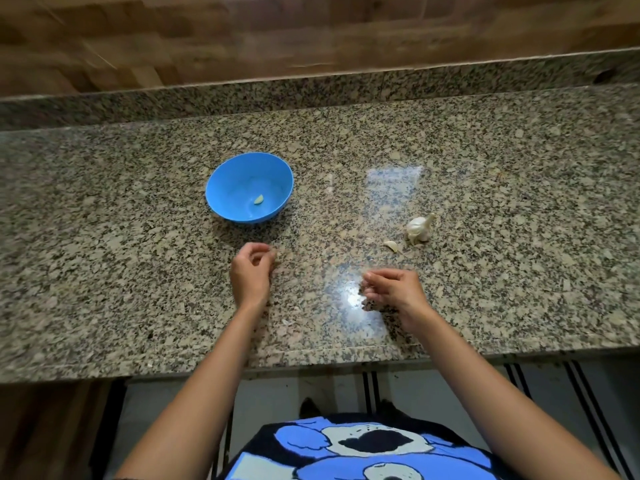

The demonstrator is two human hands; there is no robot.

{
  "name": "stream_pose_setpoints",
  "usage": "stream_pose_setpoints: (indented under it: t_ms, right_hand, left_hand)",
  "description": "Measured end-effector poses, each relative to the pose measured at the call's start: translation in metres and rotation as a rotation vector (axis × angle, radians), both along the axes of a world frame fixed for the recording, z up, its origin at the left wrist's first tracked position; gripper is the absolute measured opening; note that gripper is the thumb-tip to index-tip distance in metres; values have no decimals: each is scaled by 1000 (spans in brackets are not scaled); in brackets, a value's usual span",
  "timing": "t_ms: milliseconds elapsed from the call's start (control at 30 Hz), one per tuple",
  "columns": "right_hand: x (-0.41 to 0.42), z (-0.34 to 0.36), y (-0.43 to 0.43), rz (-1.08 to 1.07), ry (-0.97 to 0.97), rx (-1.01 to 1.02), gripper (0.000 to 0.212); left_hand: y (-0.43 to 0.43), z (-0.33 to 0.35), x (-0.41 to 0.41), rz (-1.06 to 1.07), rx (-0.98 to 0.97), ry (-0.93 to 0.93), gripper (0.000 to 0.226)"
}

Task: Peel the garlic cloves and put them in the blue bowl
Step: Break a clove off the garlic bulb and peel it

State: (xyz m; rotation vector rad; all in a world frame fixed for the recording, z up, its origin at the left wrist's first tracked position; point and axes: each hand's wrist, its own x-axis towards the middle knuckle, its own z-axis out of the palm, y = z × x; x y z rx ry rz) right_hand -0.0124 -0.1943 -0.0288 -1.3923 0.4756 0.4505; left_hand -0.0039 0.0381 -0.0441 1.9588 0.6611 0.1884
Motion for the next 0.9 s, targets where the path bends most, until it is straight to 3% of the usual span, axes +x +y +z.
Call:
stream_pose_setpoints:
  t_ms: [67,133,233,300,433,500,733,900]
  right_hand:
    - [0,-1,2,-28,39,20,9]
    - [0,0,5,-41,68,41,13]
    - [0,-1,8,-92,106,82,13]
    - [-1,-2,10,-137,111,102,9]
    - [-10,-2,14,-194,113,109,10]
    - [-15,0,15,-192,126,103,8]
    - [-30,0,-2,-325,99,66,4]
    - [-44,-7,-8,-394,81,98,4]
  left_hand:
    - [13,-6,2,-124,178,22,17]
    - [18,-6,0,-150,167,15,21]
    - [24,-1,-24,68,33,-103,25]
    - [32,-4,-53,128,85,-84,36]
    - [24,-30,-89,-359,598,307,77]
    - [0,-36,-87,-521,673,345,79]
    - [-80,-36,-8,-830,719,212,77]
    - [-78,-28,17,-1225,639,-35,58]
